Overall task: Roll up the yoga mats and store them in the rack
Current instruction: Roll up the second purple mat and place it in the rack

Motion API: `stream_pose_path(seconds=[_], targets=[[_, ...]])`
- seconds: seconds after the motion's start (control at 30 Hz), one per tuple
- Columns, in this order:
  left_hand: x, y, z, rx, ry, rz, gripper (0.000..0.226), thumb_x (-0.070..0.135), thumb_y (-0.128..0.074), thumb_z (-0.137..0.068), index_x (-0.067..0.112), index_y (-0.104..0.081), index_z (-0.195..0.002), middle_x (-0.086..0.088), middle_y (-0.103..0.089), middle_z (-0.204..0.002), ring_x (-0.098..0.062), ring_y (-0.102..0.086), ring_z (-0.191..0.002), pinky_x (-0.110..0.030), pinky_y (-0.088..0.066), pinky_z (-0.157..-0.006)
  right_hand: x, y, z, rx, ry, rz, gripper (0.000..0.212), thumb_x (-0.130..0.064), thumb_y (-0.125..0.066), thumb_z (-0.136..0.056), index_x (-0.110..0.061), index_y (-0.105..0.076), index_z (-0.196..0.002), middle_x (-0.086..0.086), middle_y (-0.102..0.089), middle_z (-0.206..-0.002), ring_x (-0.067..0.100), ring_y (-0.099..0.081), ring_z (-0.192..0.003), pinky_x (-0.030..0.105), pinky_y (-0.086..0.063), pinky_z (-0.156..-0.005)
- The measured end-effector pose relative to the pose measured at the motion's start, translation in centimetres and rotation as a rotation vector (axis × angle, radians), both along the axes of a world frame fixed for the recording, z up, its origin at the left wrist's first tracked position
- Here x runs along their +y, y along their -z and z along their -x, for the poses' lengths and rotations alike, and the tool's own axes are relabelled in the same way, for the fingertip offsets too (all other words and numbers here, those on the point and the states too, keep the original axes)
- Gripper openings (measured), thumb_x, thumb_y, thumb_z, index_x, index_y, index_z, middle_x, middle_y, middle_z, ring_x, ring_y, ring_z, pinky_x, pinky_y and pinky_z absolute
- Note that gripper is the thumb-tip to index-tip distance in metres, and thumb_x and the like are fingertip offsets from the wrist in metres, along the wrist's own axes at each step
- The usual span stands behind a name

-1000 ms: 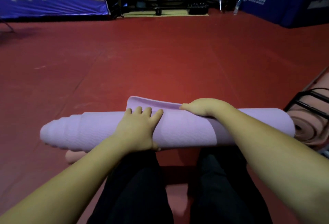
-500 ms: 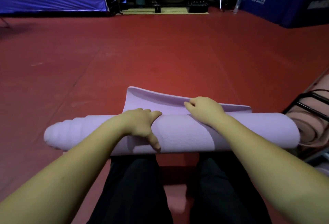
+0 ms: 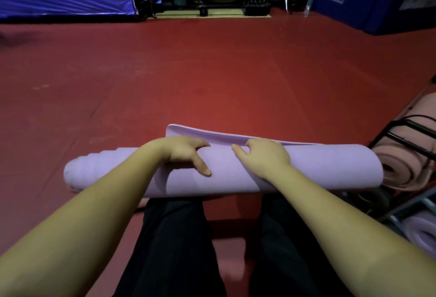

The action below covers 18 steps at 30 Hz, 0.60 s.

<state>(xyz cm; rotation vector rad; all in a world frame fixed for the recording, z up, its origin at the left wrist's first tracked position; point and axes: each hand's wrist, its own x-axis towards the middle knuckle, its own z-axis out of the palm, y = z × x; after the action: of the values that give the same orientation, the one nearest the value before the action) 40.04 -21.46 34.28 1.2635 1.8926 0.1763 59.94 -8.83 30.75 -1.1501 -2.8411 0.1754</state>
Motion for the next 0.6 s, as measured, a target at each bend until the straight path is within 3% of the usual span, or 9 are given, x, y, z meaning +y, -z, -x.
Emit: stream_pose_path(seconds=[0.07, 0.13, 0.2, 0.27, 0.33, 0.4, 0.6], targets=[[-1.2, 0.3, -0.4, 0.366, 0.125, -0.197, 0.084, 0.067, -0.072, -0.066, 0.031, -0.051, -0.139, 0.015, -0.052, -0.131, -0.01, -0.044, -0.123, -0.032, -0.038, -0.099, 0.1, 0.0, 0.2, -0.015, -0.008, 0.014, 0.062, -0.065, -0.032, -0.094, -0.016, -0.065, -0.114, 0.008, -0.066, -0.119, 0.031, -0.06, -0.11, 0.038, -0.042, -0.088], [-2.8, 1.2, -1.3, 0.594, 0.16, -0.391, 0.085, 0.079, -0.05, -0.064, 0.034, -0.054, -0.136, 0.009, -0.049, -0.124, -0.017, -0.04, -0.119, -0.038, -0.037, -0.095, 0.3, 0.0, 0.4, -0.022, -0.009, 0.039, 0.062, -0.064, -0.03, -0.094, -0.016, -0.065, -0.114, 0.008, -0.065, -0.12, 0.031, -0.059, -0.111, 0.039, -0.04, -0.089], [-4.5, 3.1, -2.9, 0.716, 0.1, -0.6, 0.067, 0.067, -0.044, -0.076, 0.029, -0.06, -0.129, 0.0, -0.053, -0.113, -0.028, -0.049, -0.108, -0.041, -0.039, -0.087, 0.6, -0.3, 0.8, -0.035, -0.004, 0.083, 0.064, -0.065, -0.028, -0.094, -0.016, -0.066, -0.111, 0.008, -0.065, -0.12, 0.031, -0.059, -0.11, 0.038, -0.041, -0.086], [-5.9, 5.7, -5.0, 0.873, 0.044, -0.737, 0.057, 0.054, -0.049, -0.082, 0.021, -0.06, -0.127, -0.011, -0.058, -0.115, -0.038, -0.056, -0.102, -0.05, -0.039, -0.091, 0.9, -0.6, 1.1, -0.06, 0.005, 0.129, 0.065, -0.066, -0.027, -0.094, -0.017, -0.067, -0.11, 0.009, -0.066, -0.119, 0.032, -0.06, -0.11, 0.037, -0.042, -0.083], [-7.0, 7.3, -6.6, 1.015, 0.082, -0.615, 0.086, 0.064, -0.064, -0.07, 0.014, -0.048, -0.138, -0.023, -0.053, -0.133, -0.045, -0.052, -0.119, -0.064, -0.027, -0.103, 1.0, -0.9, 1.7, -0.082, -0.001, 0.157, 0.067, -0.066, -0.027, -0.094, -0.016, -0.068, -0.11, 0.011, -0.066, -0.118, 0.033, -0.06, -0.109, 0.037, -0.043, -0.081], [-7.1, 7.8, -7.0, 1.065, 0.106, -0.43, 0.119, 0.069, -0.08, -0.049, 0.012, -0.037, -0.145, -0.026, -0.045, -0.144, -0.049, -0.044, -0.129, -0.072, -0.021, -0.104, 1.0, -0.9, 2.0, -0.104, -0.004, 0.175, 0.07, -0.068, -0.025, -0.093, -0.015, -0.069, -0.109, 0.011, -0.066, -0.117, 0.032, -0.06, -0.107, 0.037, -0.043, -0.079], [-5.5, 5.5, -6.9, 1.037, 0.105, -0.282, 0.119, 0.057, -0.089, -0.036, 0.011, -0.052, -0.139, -0.028, -0.055, -0.13, -0.053, -0.053, -0.114, -0.074, -0.04, -0.088, 1.3, -2.5, 2.7, -0.184, -0.004, 0.27, 0.076, -0.067, -0.023, -0.094, -0.011, -0.066, -0.121, 0.014, -0.061, -0.13, 0.032, -0.057, -0.113, 0.038, -0.043, -0.085]])
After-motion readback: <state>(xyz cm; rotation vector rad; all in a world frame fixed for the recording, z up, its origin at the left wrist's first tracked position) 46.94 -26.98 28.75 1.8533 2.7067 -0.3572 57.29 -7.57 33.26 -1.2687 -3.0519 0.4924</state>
